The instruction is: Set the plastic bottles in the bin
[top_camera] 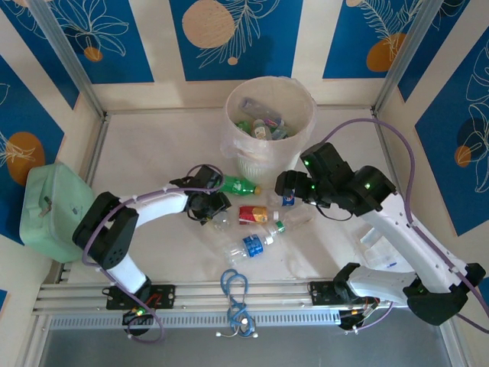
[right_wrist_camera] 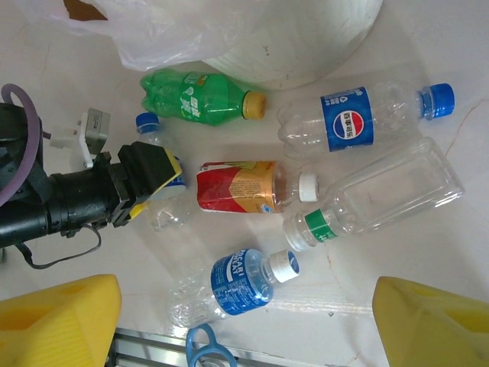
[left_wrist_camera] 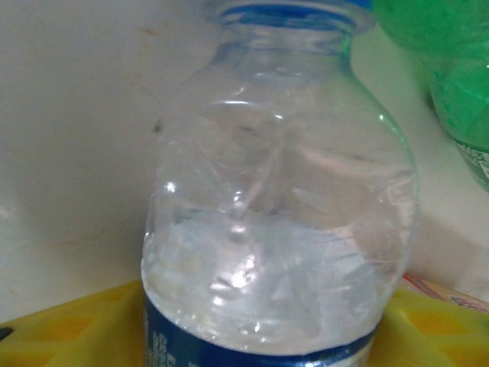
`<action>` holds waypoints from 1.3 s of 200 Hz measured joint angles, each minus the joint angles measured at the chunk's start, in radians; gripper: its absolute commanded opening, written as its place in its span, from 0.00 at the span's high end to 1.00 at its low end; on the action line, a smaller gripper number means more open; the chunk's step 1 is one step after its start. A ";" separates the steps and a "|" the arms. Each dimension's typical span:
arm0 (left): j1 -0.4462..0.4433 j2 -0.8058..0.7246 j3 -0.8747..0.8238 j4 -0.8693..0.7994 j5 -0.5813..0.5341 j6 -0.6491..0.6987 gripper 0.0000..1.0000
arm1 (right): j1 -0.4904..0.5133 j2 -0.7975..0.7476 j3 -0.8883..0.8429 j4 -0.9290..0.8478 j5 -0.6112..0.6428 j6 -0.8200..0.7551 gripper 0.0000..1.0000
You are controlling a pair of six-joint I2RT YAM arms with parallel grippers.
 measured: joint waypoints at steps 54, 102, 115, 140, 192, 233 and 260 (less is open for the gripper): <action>0.000 -0.044 -0.002 -0.017 0.000 0.000 0.43 | 0.036 0.008 0.009 0.023 -0.004 -0.004 0.15; 0.023 -0.331 -0.013 -0.011 0.018 -0.050 0.44 | 0.066 0.012 0.047 0.127 -0.143 -0.037 0.13; 0.042 -0.419 -0.013 0.021 0.034 -0.081 0.44 | 0.058 0.018 0.056 0.168 -0.209 -0.039 0.12; 0.084 -0.521 -0.011 0.111 0.062 -0.140 0.44 | 0.016 0.055 0.098 0.246 -0.359 -0.038 0.09; 0.097 -0.534 0.022 0.380 0.122 -0.272 0.44 | -0.031 0.180 0.251 0.346 -0.570 -0.034 0.07; 0.097 -0.499 0.060 0.600 0.165 -0.348 0.46 | -0.075 0.244 0.295 0.394 -0.655 -0.012 0.06; 0.097 -0.493 0.073 0.671 0.183 -0.369 0.47 | -0.104 0.288 0.335 0.402 -0.681 0.001 0.05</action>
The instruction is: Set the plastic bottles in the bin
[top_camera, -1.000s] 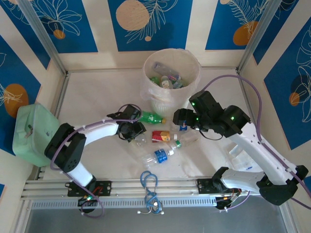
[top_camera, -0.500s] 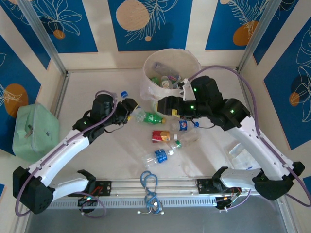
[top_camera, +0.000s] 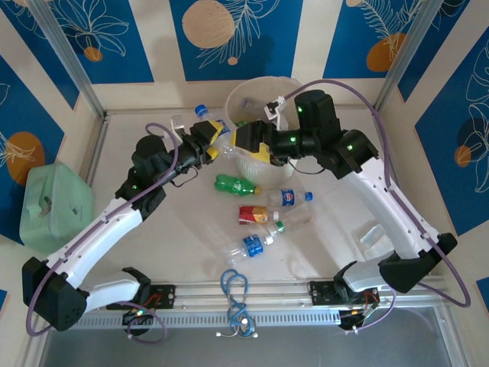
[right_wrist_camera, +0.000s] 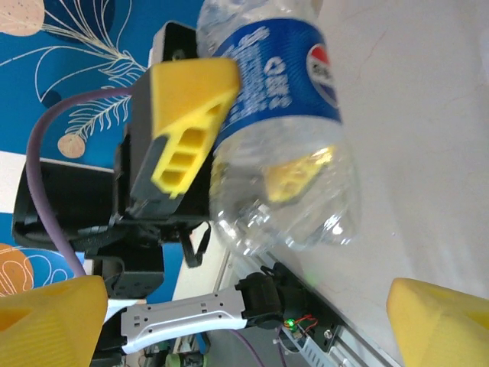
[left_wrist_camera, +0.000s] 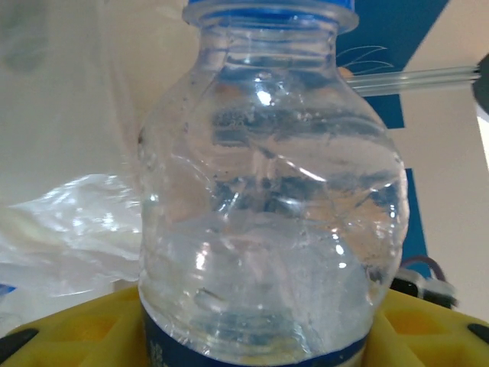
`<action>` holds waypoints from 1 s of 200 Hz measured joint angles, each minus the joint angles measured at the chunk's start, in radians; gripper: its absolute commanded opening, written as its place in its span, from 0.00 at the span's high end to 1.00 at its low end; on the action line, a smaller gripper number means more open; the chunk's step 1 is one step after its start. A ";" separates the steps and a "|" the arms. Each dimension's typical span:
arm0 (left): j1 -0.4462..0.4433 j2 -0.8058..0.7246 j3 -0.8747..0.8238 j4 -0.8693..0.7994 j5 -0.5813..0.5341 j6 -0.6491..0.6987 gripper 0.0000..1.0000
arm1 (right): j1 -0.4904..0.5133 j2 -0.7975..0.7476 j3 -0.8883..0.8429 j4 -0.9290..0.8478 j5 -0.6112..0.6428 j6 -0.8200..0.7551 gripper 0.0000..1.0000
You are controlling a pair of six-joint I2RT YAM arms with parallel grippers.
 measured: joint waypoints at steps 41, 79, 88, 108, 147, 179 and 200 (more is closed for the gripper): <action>0.000 0.011 0.002 0.102 0.024 -0.037 0.47 | -0.018 0.056 0.063 0.007 -0.022 0.015 0.08; 0.000 0.027 0.003 0.158 0.043 -0.053 0.47 | -0.014 0.099 0.103 0.011 -0.032 0.019 0.13; 0.000 0.029 0.003 0.170 0.044 -0.058 0.47 | -0.011 0.106 0.109 0.011 -0.033 0.022 0.13; 0.000 0.031 0.003 0.198 0.047 -0.067 0.47 | 0.002 0.121 0.121 0.014 -0.037 0.022 0.13; 0.000 0.031 0.003 0.237 0.047 -0.077 0.47 | 0.022 0.136 0.131 0.017 -0.044 0.026 0.17; 0.000 0.033 0.003 0.243 0.047 -0.077 0.47 | 0.023 0.137 0.137 0.029 -0.044 0.033 0.25; 0.000 0.034 0.003 0.243 0.047 -0.077 0.45 | 0.023 0.138 0.145 0.030 -0.043 0.033 0.30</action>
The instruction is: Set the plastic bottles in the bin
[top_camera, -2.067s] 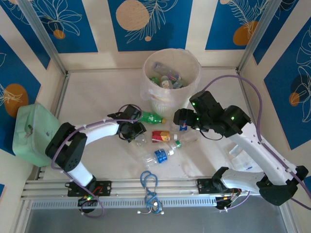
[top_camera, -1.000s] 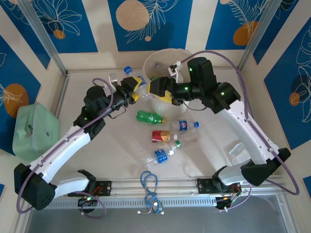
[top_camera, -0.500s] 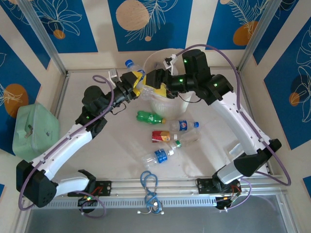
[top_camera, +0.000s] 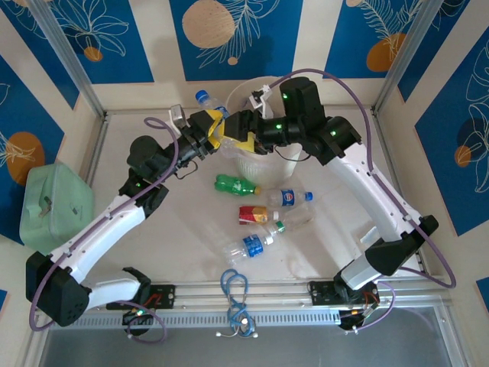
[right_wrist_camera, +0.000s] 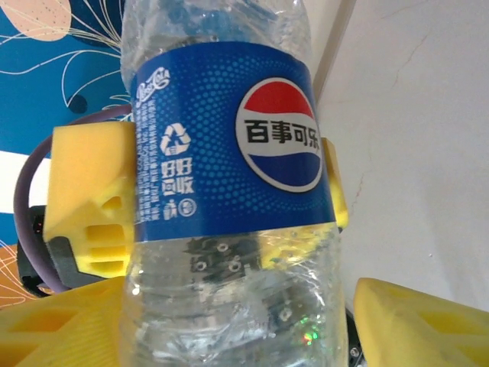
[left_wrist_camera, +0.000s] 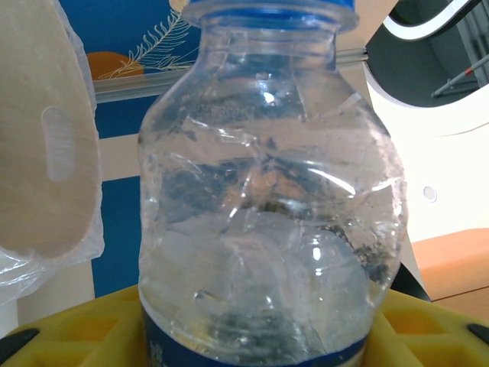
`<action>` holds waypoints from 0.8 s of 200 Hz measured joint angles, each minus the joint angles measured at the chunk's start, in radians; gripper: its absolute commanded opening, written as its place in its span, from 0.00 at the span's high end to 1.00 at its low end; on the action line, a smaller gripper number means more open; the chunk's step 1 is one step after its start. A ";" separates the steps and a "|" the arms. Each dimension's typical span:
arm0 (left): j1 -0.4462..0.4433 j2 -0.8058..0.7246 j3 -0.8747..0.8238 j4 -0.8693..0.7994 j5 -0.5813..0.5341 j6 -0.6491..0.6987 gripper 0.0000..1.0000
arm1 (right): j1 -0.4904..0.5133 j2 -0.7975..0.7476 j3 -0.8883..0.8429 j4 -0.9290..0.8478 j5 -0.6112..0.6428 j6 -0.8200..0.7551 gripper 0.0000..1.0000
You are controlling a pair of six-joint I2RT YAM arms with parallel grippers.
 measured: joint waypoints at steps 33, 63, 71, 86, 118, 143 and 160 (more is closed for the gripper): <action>0.000 0.004 0.000 -0.002 0.000 0.005 0.39 | -0.001 0.002 0.008 -0.006 0.000 -0.001 0.34; 0.000 0.005 0.000 -0.009 -0.002 0.023 0.35 | -0.003 0.013 0.022 -0.019 0.000 -0.006 0.35; 0.000 0.006 0.000 -0.012 -0.001 0.033 0.27 | -0.005 0.014 0.023 -0.020 0.000 -0.009 0.36; -0.001 0.010 0.001 -0.026 0.000 0.041 0.14 | -0.010 0.019 0.033 -0.023 0.000 -0.011 0.36; 0.007 0.018 0.020 -0.095 -0.002 0.079 0.00 | -0.026 0.025 0.059 -0.041 0.004 -0.013 0.36; 0.046 0.016 0.098 -0.233 -0.002 0.161 0.00 | -0.053 0.038 0.102 -0.073 0.033 -0.038 0.37; 0.092 -0.011 0.147 -0.370 -0.023 0.238 0.00 | -0.088 0.045 0.140 -0.107 0.065 -0.066 0.37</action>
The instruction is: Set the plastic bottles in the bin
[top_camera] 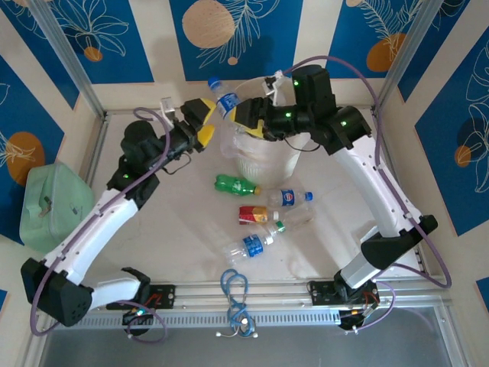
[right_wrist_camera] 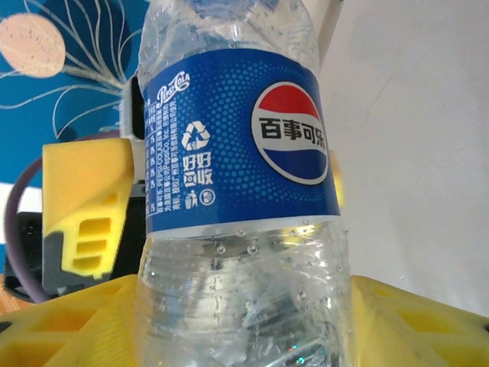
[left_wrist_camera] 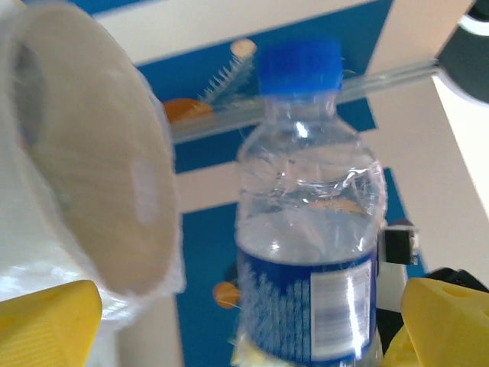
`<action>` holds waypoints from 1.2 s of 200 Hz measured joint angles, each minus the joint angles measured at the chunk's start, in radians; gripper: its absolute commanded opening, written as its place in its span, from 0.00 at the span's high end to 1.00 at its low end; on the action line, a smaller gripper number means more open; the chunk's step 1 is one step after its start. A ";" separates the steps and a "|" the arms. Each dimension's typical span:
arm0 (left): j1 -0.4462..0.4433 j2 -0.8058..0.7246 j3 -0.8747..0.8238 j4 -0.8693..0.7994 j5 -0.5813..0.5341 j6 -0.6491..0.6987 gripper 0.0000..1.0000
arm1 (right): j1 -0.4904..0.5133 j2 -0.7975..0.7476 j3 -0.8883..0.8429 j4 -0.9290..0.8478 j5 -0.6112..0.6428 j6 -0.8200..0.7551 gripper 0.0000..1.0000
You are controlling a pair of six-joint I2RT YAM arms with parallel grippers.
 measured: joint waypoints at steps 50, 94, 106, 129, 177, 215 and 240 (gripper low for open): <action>0.043 -0.120 0.067 -0.351 -0.072 0.241 0.04 | -0.136 0.055 0.093 -0.101 0.088 -0.098 0.37; 0.043 -0.192 -0.091 -0.466 -0.072 0.317 0.15 | -0.220 0.175 0.156 -0.181 0.162 -0.190 0.36; 0.043 -0.192 -0.118 -0.493 -0.072 0.332 0.15 | -0.238 0.199 0.158 -0.198 0.185 -0.210 0.31; 0.043 -0.192 -0.148 -0.514 -0.071 0.344 0.13 | -0.262 0.255 0.191 -0.249 0.244 -0.251 0.14; 0.040 -0.193 -0.177 -0.527 -0.072 0.362 0.15 | -0.268 0.267 0.229 -0.299 0.319 -0.285 0.14; 0.027 -0.193 -0.199 -0.549 -0.073 0.370 0.21 | -0.235 0.143 0.163 -0.303 0.380 -0.286 0.15; 0.015 -0.193 -0.222 -0.563 -0.083 0.377 0.22 | -0.205 -0.048 -0.014 -0.301 0.458 -0.261 0.15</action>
